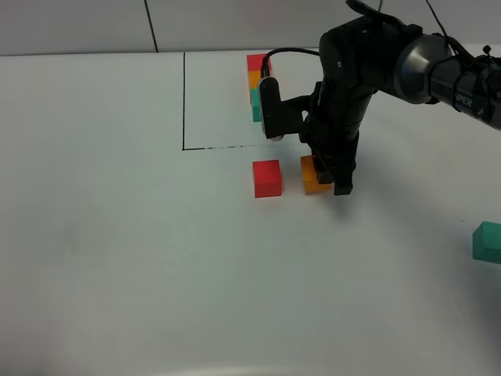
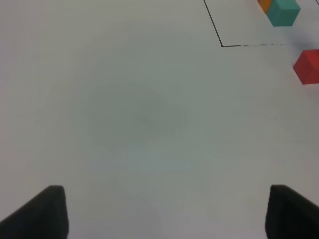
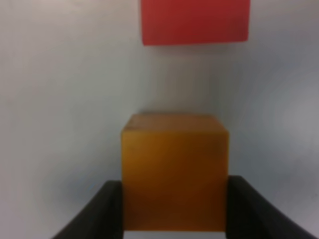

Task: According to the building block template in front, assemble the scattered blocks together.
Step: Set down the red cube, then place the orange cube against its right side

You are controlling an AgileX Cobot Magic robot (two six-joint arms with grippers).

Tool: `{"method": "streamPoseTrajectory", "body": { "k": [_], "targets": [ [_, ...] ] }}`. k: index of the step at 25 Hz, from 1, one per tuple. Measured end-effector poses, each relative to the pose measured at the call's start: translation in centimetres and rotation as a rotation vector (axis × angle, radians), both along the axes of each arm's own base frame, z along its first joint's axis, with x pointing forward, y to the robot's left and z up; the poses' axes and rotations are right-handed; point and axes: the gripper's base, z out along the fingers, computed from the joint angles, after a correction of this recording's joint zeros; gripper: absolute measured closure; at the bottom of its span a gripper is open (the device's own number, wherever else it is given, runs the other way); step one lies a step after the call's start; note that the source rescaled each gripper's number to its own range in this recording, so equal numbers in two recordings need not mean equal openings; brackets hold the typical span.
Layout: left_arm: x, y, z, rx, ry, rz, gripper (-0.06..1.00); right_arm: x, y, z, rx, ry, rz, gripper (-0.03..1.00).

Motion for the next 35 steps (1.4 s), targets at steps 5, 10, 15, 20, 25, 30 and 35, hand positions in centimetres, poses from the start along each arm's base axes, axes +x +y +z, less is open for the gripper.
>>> {"method": "streamPoseTrajectory", "body": {
  "k": [5,10,15,20,25,30,35],
  "targets": [
    [0.0,0.0,0.0,0.0,0.0,0.0,0.21,0.4,0.4,-0.6,0.028,-0.013,-0.002,0.97],
    [0.0,0.0,0.0,0.0,0.0,0.0,0.21,0.8,0.8,-1.7,0.057,0.0,-0.015,0.97],
    [0.0,0.0,0.0,0.0,0.0,0.0,0.21,0.9,0.9,-1.8,0.059,-0.001,-0.002,0.97],
    [0.0,0.0,0.0,0.0,0.0,0.0,0.21,0.9,1.2,-1.8,0.063,-0.004,0.015,0.97],
    [0.0,0.0,0.0,0.0,0.0,0.0,0.21,0.8,1.8,-1.9,0.075,-0.008,0.031,0.97],
    [0.0,0.0,0.0,0.0,0.0,0.0,0.21,0.8,1.9,-1.9,0.082,-0.005,-0.004,0.97],
    [0.0,0.0,0.0,0.0,0.0,0.0,0.21,0.8,1.9,-1.9,0.084,-0.004,-0.014,0.97]
  ]
}}
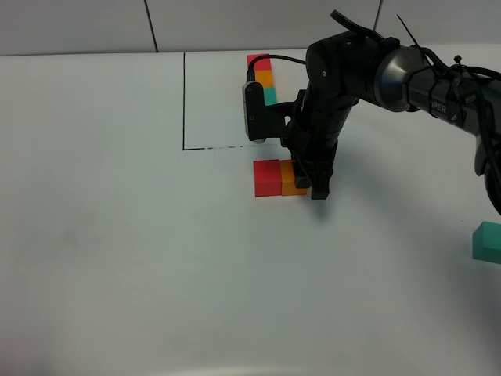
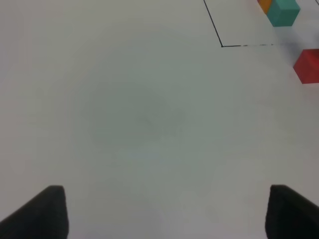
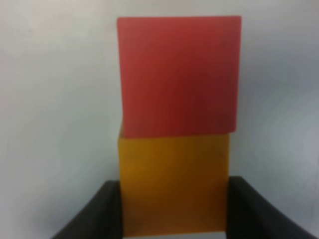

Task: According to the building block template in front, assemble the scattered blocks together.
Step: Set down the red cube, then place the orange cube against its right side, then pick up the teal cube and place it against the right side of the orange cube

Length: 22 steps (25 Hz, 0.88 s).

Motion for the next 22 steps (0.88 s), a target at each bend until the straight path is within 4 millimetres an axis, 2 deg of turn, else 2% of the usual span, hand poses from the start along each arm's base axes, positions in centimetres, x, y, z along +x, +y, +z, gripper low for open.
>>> {"method": "streamPoseTrajectory", "body": {
  "k": [16,17,19,22],
  "targets": [
    [0.0,0.0,0.0,0.0,0.0,0.0,0.21,0.01,-0.03,-0.02,0.004,0.01,-0.055,0.95],
    [0.0,0.0,0.0,0.0,0.0,0.0,0.21,-0.01,-0.05,-0.02,0.003,0.014,-0.064,0.93],
    [0.0,0.0,0.0,0.0,0.0,0.0,0.21,-0.13,-0.17,-0.06,-0.008,0.028,-0.082,0.79],
    [0.0,0.0,0.0,0.0,0.0,0.0,0.21,-0.4,-0.71,0.92,-0.008,0.043,-0.133,0.51]
  ]
}}
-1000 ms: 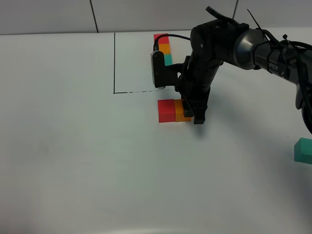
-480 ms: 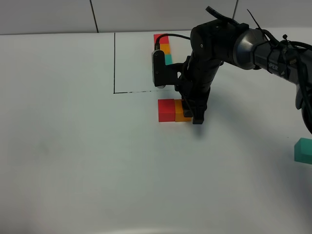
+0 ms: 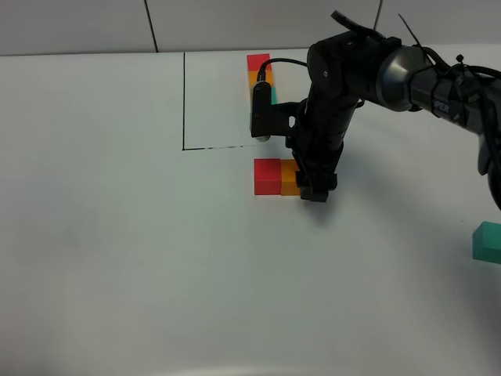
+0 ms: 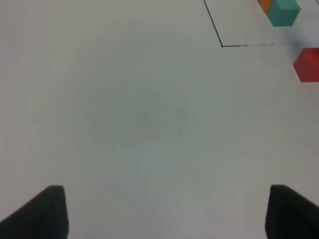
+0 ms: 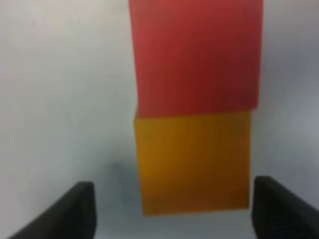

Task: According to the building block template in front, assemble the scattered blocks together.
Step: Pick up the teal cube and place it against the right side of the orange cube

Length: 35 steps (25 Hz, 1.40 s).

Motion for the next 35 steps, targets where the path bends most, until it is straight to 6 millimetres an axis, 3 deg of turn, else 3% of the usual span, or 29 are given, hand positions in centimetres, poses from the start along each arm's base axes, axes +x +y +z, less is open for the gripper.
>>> {"method": "streamPoseTrajectory", "body": {
  "k": [3,5,8,13,18,25,35],
  "targets": [
    [0.0,0.0,0.0,0.0,0.0,0.0,0.21,0.0,-1.4,2.3,0.021,-0.012,-0.111,0.29],
    [0.0,0.0,0.0,0.0,0.0,0.0,0.21,-0.4,-3.0,3.7,0.031,-0.012,-0.207,0.22],
    [0.0,0.0,0.0,0.0,0.0,0.0,0.21,-1.5,-6.5,4.6,0.026,-0.007,-0.401,0.2],
    [0.0,0.0,0.0,0.0,0.0,0.0,0.21,-5.2,-13.1,5.4,0.061,-0.031,-0.885,0.2],
    [0.0,0.0,0.0,-0.001,0.0,0.0,0.21,-9.3,-17.2,6.0,0.128,-0.059,-1.264,0.2],
    [0.0,0.0,0.0,-0.001,0.0,0.0,0.21,-12.6,-20.8,3.6,0.141,-0.02,-1.56,0.2],
    [0.0,0.0,0.0,-0.001,0.0,0.0,0.21,-12.3,-22.4,0.0,0.095,0.064,-1.657,0.23]
  ]
}}
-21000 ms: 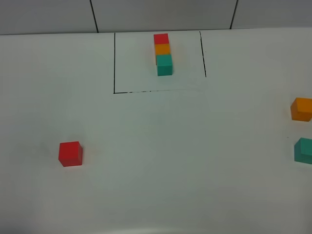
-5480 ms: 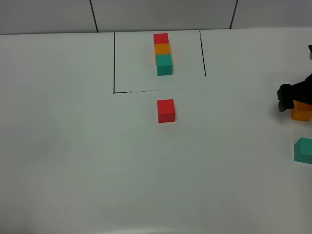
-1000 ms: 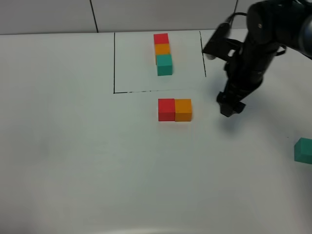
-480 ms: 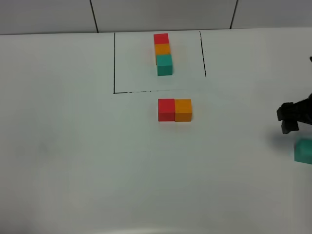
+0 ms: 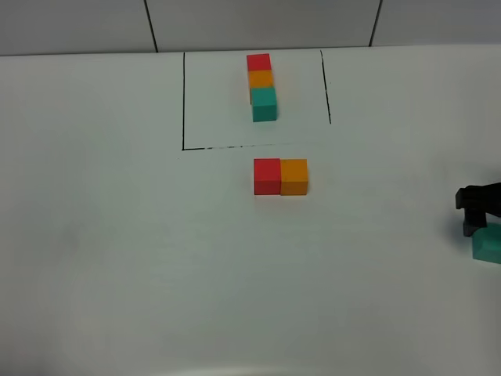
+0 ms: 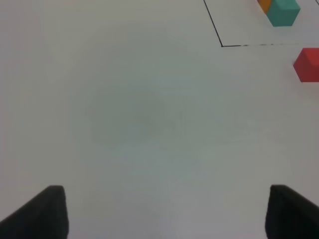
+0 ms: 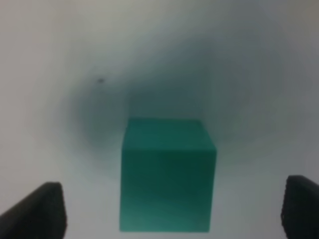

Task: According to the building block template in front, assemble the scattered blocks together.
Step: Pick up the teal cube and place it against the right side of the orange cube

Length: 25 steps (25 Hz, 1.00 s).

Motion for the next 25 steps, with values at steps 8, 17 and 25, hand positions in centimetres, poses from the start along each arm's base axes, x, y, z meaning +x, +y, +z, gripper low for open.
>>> {"method": "streamPoseTrajectory", "body": {
  "k": [8,17,25],
  "targets": [
    [0.0,0.0,0.0,0.0,0.0,0.0,0.21,0.4,0.0,-2.3,0.009,0.056,0.007,0.41],
    [0.0,0.0,0.0,0.0,0.0,0.0,0.21,0.4,0.0,-3.0,0.011,0.079,0.013,0.96],
    [0.0,0.0,0.0,0.0,0.0,0.0,0.21,0.9,0.9,-1.2,-0.013,0.067,0.184,0.96]
  ]
}}
